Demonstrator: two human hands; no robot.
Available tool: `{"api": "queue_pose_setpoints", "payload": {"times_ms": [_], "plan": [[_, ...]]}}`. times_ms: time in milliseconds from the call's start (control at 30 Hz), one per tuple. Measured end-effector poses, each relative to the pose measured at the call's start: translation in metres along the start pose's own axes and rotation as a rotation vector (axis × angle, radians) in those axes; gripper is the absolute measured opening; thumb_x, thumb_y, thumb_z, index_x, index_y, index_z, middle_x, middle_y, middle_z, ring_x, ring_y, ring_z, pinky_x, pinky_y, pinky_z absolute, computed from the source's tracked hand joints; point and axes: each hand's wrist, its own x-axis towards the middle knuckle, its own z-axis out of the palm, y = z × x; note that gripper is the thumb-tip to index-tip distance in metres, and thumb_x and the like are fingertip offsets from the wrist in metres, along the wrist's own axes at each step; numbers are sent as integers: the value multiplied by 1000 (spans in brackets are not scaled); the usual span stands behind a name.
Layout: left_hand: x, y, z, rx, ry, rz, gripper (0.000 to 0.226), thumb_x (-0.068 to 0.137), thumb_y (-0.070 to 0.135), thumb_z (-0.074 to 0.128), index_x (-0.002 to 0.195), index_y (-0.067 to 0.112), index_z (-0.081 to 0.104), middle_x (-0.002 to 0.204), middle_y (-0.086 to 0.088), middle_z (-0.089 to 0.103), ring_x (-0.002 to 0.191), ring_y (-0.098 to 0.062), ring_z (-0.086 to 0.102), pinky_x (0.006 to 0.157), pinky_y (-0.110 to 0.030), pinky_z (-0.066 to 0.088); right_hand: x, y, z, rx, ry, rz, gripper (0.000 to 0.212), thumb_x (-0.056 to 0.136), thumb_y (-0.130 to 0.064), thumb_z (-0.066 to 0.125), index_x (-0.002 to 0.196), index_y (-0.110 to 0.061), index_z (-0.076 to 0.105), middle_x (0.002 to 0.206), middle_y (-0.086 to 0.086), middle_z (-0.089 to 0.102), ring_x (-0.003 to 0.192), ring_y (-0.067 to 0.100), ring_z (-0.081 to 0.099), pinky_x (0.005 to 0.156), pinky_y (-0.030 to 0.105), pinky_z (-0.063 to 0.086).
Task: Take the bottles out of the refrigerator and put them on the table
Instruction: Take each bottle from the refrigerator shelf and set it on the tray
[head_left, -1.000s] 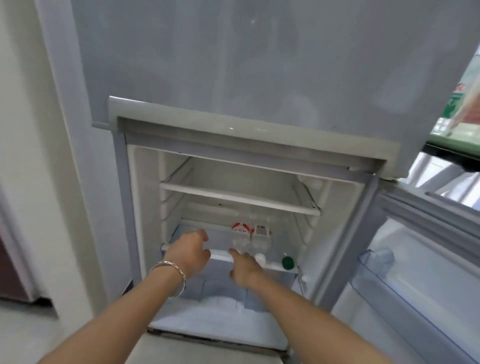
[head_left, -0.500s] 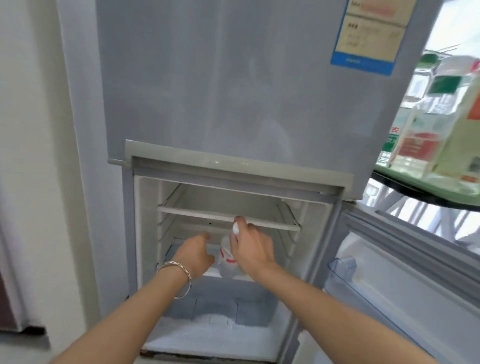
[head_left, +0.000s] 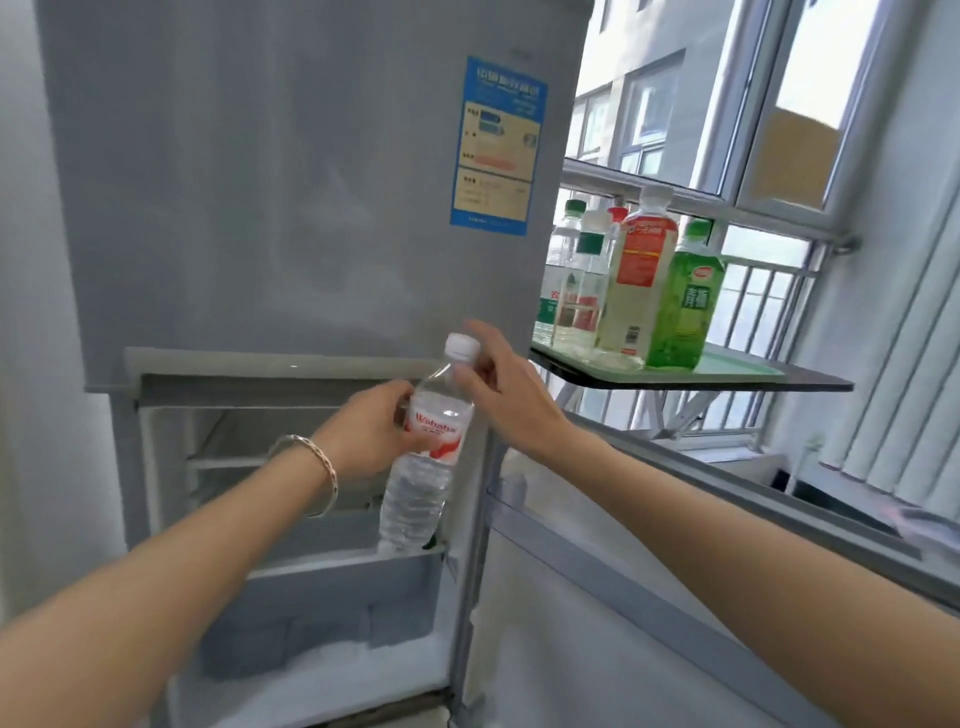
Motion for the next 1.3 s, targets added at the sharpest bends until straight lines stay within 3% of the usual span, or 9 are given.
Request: {"api": "queue_pose_setpoints", "payload": {"times_ms": [167,233,300,433,800,967,1100,1167,1300], "plan": [[16,82,-11,-48,206,180,45,75,52,73,108,25,58,93,15,65,80,3,61,63,-18,49,-28,7,-47,27,101,5,74,79,-59,63,139,-32,30,97,-13,60,78,6,59,61,18,48],[25,119,-7,-89,328,276,51,74,56,71,113,27,58,87,19,60,75,9,57,58,-11,42,-31,11,-60,21,102,32,91,73,-68,66,145,-42,17,106,-29,56,84,-5,61,70,14,51],[37,151,1,-204,373,350,62,72,55,73,123,26,54,90,18,59,78,4,60,63,-14,47,-20,22,-80,32,175,73,96,74,-65,69,146,-39,11,122,-23,56,98,2,62,83,27,54],[69,181,26,-459,245,318,59,87,44,64,136,23,40,123,0,56,108,-17,61,83,-31,53,10,55,-127,84,267,163,77,77,-47,77,128,-26,22,129,11,58,107,23,64,93,42,54],[122,164,106,-422,-16,223,61,100,40,41,154,25,19,158,1,31,143,-19,34,113,-37,31,34,142,-133,127,142,242,52,87,-40,66,135,-27,51,127,-6,60,111,16,61,99,45,52],[122,161,108,-427,-14,233,62,99,38,43,155,25,18,157,4,31,141,-17,37,110,-33,32,30,143,-124,119,150,218,47,92,-41,58,137,-34,46,131,-9,59,118,15,58,104,46,49],[107,154,102,-407,73,212,49,100,32,45,147,21,38,147,2,47,131,-17,48,103,-30,38,21,124,-110,-93,557,178,56,86,-28,64,135,-18,40,115,-2,50,93,4,51,80,25,45],[99,146,95,-333,146,188,35,98,25,46,131,15,53,127,-4,62,104,-16,59,82,-25,46,18,104,-100,-114,662,54,46,83,-14,60,126,-11,44,105,2,50,81,7,48,71,24,44],[75,106,75,-227,103,117,17,92,16,47,94,7,61,88,-12,68,71,-21,53,66,-32,43,12,52,-59,-52,465,-125,38,78,-5,51,116,-9,49,97,2,53,75,16,53,62,26,46]]}}
